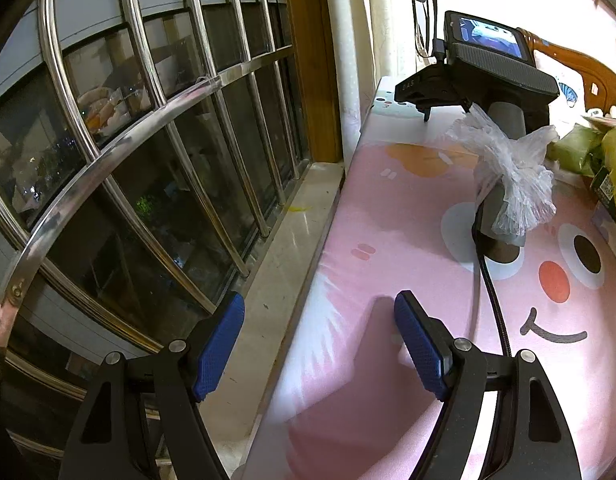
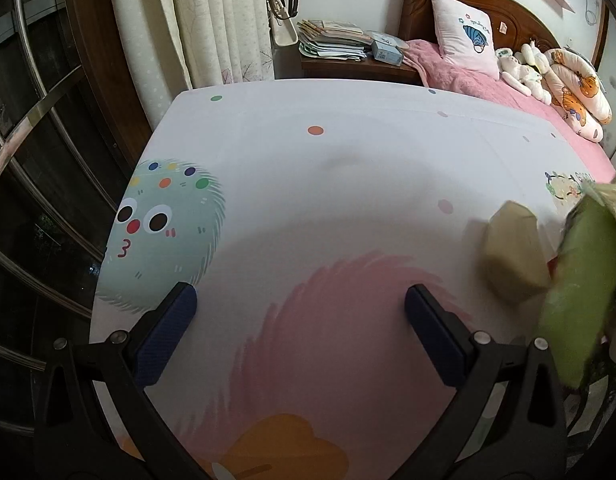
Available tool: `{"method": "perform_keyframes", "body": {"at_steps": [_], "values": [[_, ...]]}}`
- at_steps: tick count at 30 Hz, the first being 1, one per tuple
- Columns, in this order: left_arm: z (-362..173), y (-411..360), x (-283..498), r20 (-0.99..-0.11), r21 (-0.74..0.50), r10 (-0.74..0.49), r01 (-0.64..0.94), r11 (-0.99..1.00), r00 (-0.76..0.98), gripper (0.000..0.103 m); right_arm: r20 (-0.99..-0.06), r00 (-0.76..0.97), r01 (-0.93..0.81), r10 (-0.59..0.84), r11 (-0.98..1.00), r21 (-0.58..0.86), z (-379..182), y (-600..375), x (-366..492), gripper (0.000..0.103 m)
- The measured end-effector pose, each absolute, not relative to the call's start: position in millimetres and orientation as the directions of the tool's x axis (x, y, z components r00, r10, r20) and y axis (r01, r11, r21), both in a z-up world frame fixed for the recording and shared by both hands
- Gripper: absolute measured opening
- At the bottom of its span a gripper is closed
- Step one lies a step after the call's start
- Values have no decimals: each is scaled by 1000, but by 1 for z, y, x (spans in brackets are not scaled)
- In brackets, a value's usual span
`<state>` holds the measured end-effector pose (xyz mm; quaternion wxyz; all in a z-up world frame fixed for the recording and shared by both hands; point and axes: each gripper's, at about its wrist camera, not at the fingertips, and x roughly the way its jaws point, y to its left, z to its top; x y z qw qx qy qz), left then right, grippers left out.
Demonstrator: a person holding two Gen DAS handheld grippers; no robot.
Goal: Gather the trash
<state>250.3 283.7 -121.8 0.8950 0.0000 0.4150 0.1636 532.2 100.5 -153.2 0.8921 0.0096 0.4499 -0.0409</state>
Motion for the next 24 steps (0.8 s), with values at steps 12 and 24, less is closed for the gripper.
{"method": "perform_keyframes", "body": {"at_steps": [12,24], "values": [[-122,288,251,-754,100,268,-299,949,600,78,-803,592,82,-65,996,-20,-153,100,532,103],[-123,286,251,-750,113,281,-303,946,599,78,-803,592,82,-65,996,-20,-153,100,532,103]]}}
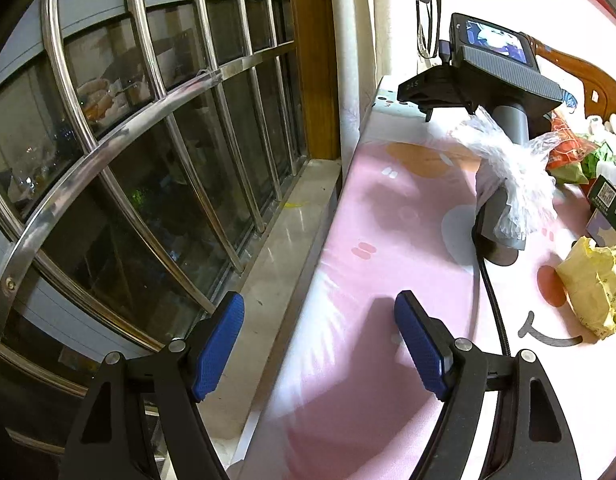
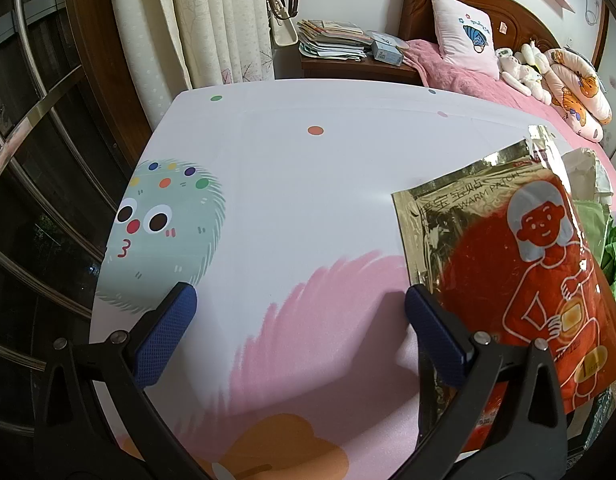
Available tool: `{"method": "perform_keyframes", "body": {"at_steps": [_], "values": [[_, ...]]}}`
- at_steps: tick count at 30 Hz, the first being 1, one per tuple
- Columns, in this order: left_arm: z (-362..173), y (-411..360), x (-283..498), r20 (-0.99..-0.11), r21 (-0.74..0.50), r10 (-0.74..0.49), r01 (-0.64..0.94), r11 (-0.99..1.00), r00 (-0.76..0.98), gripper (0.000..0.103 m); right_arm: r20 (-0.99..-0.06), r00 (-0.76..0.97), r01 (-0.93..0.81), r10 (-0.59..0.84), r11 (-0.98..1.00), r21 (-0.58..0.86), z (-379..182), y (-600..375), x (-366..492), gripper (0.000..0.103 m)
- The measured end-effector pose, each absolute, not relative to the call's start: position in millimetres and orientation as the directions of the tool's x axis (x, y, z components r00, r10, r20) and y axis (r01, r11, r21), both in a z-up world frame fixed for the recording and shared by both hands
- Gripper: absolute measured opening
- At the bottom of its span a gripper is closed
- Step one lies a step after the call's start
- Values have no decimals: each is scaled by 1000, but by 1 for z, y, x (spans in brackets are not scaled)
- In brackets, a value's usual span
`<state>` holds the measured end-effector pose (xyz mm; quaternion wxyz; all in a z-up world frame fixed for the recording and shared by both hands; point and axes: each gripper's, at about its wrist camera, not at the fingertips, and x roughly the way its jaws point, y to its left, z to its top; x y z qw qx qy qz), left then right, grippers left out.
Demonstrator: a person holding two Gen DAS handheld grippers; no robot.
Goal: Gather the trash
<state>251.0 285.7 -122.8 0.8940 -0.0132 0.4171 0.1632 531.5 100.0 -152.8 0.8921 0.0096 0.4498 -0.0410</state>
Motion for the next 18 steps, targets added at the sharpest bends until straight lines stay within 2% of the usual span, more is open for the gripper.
{"method": "perform_keyframes", "body": {"at_steps": [18], "values": [[-121,284,251,-740,132,295,-299,945,604,78,-803,592,82,-64,996,-20,-153,100,531,103]]}}
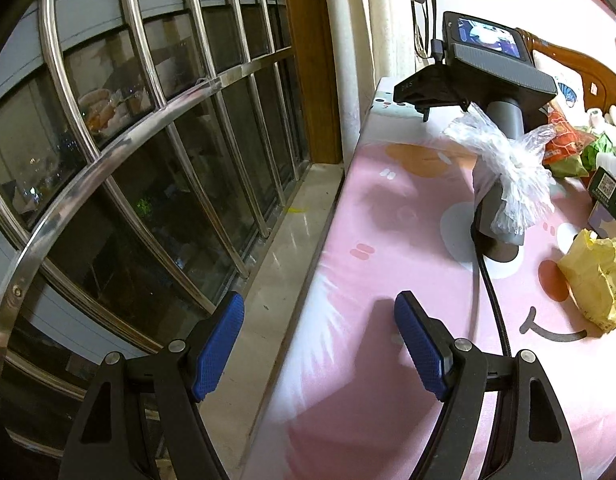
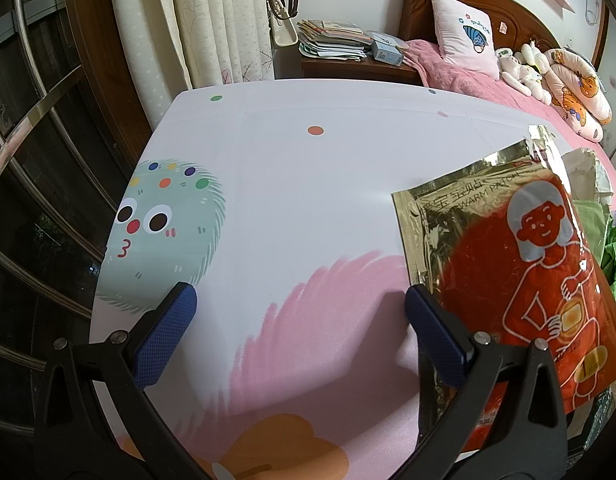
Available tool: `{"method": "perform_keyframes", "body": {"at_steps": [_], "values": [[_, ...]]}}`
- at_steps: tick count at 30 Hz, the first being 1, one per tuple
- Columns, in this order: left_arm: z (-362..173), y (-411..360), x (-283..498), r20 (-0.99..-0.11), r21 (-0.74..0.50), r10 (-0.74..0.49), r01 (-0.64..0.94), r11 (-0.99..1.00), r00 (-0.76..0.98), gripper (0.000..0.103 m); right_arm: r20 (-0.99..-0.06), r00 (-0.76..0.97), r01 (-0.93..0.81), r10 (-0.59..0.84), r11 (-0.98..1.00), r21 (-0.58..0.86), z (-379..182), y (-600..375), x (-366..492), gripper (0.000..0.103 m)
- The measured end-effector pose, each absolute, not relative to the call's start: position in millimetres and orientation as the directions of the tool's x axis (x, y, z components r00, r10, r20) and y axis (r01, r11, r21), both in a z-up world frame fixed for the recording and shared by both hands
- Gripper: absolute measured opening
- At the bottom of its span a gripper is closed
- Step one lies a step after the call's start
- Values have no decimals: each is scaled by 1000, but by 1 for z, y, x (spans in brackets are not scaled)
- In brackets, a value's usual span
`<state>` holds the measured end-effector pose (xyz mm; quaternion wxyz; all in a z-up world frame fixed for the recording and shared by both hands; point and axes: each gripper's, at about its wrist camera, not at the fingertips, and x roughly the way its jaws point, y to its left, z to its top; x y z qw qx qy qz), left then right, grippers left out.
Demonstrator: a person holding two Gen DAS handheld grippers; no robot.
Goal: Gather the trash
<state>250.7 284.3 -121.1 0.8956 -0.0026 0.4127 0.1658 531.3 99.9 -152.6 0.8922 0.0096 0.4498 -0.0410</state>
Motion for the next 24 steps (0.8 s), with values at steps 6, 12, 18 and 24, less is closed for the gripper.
{"method": "perform_keyframes", "body": {"at_steps": [6,12,18,24], "values": [[-121,281,251,-734,157,327,-319,935,596,78,-803,592,82,-64,996,-20,-152,100,531,103],[-121,272,252,-716,219,381,-331,918,584,81,-803,592,82,-64,996,-20,-152,100,531,103],[-116,261,249,-723,305,456,-352,885,519,82,-804,592,82,-65,996,-20,-152,100,531,103],[-59,247,201,-763,187,378,-380,906,525,79,-803,592,82,-65,996,-20,-153,100,531,103]]}}
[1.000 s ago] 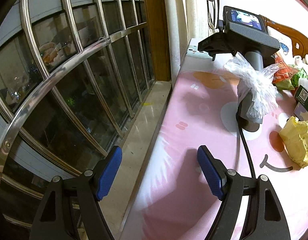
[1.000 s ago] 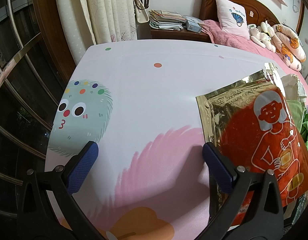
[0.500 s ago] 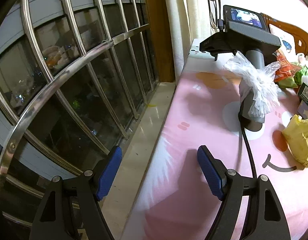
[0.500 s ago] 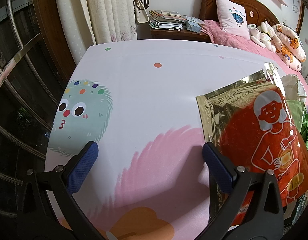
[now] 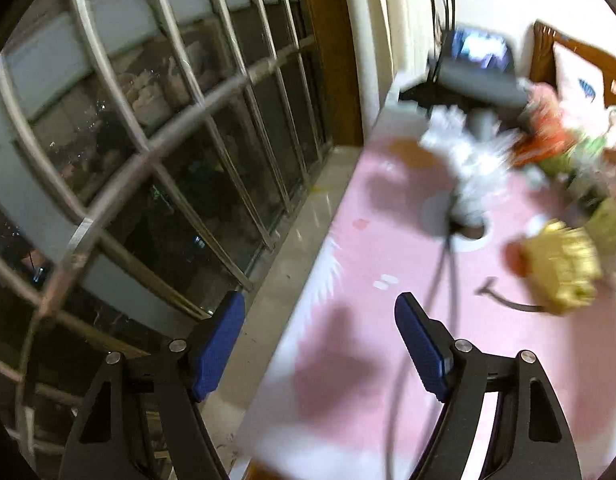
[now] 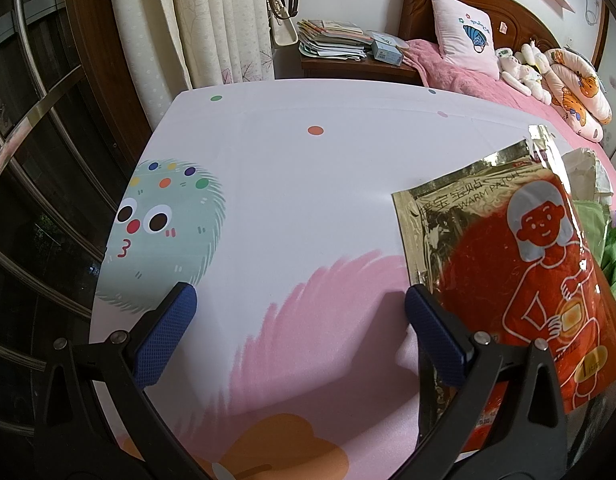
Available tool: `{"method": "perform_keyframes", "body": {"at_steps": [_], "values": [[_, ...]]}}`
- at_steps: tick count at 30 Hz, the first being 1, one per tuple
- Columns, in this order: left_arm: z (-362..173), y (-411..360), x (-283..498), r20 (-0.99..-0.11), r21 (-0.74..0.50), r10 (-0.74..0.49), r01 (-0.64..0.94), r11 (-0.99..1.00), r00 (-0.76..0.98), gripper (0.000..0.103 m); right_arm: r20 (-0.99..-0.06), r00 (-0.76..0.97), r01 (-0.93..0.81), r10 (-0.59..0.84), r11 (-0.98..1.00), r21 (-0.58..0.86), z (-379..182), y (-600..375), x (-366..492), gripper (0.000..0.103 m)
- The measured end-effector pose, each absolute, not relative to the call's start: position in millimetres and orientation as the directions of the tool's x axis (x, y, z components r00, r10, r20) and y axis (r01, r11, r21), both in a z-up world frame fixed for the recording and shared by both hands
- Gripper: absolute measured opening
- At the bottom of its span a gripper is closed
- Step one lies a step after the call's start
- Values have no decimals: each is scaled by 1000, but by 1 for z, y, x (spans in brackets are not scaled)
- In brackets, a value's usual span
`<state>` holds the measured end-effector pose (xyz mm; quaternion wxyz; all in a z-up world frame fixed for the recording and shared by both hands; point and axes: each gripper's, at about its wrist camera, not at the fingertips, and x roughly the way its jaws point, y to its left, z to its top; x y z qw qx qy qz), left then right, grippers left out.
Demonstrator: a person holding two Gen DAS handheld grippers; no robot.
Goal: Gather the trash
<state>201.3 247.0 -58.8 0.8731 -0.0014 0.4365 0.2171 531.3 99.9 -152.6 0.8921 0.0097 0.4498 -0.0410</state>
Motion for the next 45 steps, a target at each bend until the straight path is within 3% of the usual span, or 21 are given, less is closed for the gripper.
{"method": "perform_keyframes", "body": {"at_steps": [9,17,25,45], "values": [[41,229,110,-729,35,308,-417,908,611,79,-803,592,82,-65,996,-20,-153,100,531,103],[92,221,80,-681,-136,202,-392,910,704,81,-803,592,82,-65,996,-20,-153,100,531,103],[109,220,98,-646,-117,159,-303,946,747,81,-803,592,82,-65,996,-20,-153,100,531,103],[105,297,231,-606,-62,-7,-39,997,795,81,-804,592,82,-65,996,-20,-153,100,531,103]]}}
